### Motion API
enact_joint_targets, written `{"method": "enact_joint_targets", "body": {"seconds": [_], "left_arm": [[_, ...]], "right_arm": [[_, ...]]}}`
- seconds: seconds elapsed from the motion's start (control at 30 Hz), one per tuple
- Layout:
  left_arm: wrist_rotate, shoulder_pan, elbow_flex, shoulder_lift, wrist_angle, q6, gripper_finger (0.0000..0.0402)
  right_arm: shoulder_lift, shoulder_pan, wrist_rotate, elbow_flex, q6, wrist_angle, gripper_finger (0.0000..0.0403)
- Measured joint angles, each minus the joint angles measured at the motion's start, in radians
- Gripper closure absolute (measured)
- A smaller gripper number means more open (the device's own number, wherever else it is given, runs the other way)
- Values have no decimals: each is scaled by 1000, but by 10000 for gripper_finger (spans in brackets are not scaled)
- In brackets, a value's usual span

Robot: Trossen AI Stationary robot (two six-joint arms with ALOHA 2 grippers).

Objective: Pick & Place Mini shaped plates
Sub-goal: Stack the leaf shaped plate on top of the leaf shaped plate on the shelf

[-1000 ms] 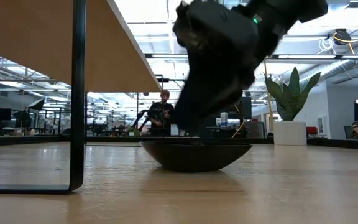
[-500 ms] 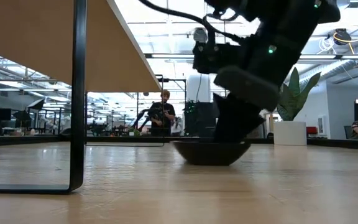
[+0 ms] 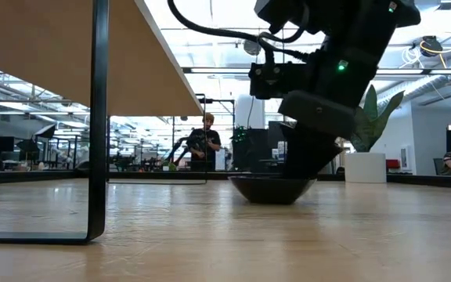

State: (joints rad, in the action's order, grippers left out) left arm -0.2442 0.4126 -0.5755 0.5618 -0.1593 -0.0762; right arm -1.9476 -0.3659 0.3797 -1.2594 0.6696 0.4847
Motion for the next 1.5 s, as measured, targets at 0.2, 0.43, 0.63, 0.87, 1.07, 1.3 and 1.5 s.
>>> {"method": "enact_joint_targets", "body": {"seconds": [0.2, 0.43, 0.63, 0.87, 1.07, 1.3, 1.5], "left_arm": [[-1, 0, 0, 11, -2, -6, 188], [-59, 0, 0, 34, 5, -30, 188], [-73, 0, 0, 71, 5, -57, 188], [-96, 0, 0, 134, 49, -73, 188], [-181, 0, 0, 240, 270, -153, 188], [-236, -18, -17, 460, 555, 42, 188], [-325, -78, -136, 635, 535, 106, 188]], "right_arm": [[2, 0, -86, 0, -11, 3, 271], [3, 0, -89, -2, -115, 1, 358], [63, -4, 28, 2, -245, 37, 398], [270, -62, 478, 2, -298, 163, 403], [416, -142, 1129, 104, -395, 6, 403], [475, -32, 1190, 280, -624, -368, 403], [466, 47, 848, 384, -935, -912, 403]]}}
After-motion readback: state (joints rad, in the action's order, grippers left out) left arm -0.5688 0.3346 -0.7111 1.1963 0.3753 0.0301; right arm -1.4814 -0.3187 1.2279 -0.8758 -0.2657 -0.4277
